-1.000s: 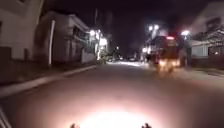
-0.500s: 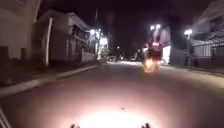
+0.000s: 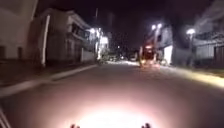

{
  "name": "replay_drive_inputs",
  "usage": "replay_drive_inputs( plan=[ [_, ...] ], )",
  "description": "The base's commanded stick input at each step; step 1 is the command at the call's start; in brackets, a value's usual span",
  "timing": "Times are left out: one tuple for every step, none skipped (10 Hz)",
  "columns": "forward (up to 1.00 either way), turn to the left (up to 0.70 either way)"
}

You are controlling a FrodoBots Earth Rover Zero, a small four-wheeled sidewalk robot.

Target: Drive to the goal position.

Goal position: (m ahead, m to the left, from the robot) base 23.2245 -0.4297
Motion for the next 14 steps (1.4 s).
replay_drive_inputs(
  plan=[
    [0.7, 0.0],
    [0.7, 0.0],
    [0.7, 0.0],
    [0.7, 0.0],
    [0.7, 0.0],
    [0.7, 0.0],
    [0.7, 0.0],
    [0.7, 0.0],
    [0.7, 0.0],
    [0.7, 0.0],
    [0.7, 0.0],
    [0.7, 0.0],
    [0.7, 0.0],
    [0.7, 0.0]
  ],
)
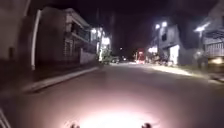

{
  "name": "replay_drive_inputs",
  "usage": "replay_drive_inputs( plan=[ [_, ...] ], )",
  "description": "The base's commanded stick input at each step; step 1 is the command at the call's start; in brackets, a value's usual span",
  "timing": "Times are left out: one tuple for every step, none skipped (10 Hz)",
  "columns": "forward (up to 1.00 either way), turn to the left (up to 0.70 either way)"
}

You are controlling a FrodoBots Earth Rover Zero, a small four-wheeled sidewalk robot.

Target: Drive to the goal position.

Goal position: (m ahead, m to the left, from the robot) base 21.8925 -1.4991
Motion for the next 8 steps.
replay_drive_inputs(
  plan=[
    [0.7, 0.0],
    [0.7, 0.0],
    [0.7, 0.0],
    [0.7, 0.0],
    [0.7, 0.0],
    [0.7, 0.0],
    [0.7, 0.0],
    [0.7, 0.0]
  ],
)
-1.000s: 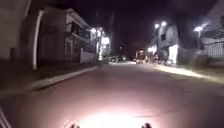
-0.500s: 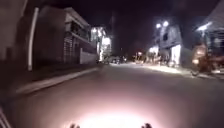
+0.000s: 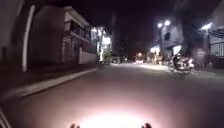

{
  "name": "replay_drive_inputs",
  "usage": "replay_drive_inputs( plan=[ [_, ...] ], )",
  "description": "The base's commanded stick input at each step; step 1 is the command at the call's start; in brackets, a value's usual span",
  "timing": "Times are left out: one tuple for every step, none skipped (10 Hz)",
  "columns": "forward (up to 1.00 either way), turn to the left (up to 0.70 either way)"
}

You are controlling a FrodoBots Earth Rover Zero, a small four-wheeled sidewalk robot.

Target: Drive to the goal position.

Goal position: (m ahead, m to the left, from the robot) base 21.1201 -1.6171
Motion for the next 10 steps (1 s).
replay_drive_inputs(
  plan=[
    [0.7, -0.17],
    [0.7, -0.35],
    [0.7, -0.26],
    [0.7, 0.0],
    [0.7, 0.0],
    [0.7, 0.0],
    [0.7, 0.0],
    [0.7, 0.0],
    [0.7, 0.0],
    [0.7, 0.0]
  ],
)
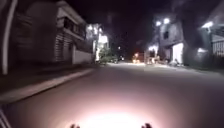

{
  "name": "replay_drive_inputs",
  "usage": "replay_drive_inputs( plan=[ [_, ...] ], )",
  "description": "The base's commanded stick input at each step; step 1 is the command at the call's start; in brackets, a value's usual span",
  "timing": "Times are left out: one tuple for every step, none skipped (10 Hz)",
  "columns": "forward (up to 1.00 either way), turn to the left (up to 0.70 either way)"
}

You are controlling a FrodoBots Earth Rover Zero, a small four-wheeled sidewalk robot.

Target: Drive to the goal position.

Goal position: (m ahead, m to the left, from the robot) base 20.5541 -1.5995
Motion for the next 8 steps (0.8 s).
replay_drive_inputs(
  plan=[
    [0.7, 0.0],
    [0.7, 0.0],
    [0.7, 0.0],
    [0.7, 0.0],
    [0.7, 0.0],
    [0.7, 0.0],
    [0.7, 0.0],
    [0.7, 0.0]
  ],
)
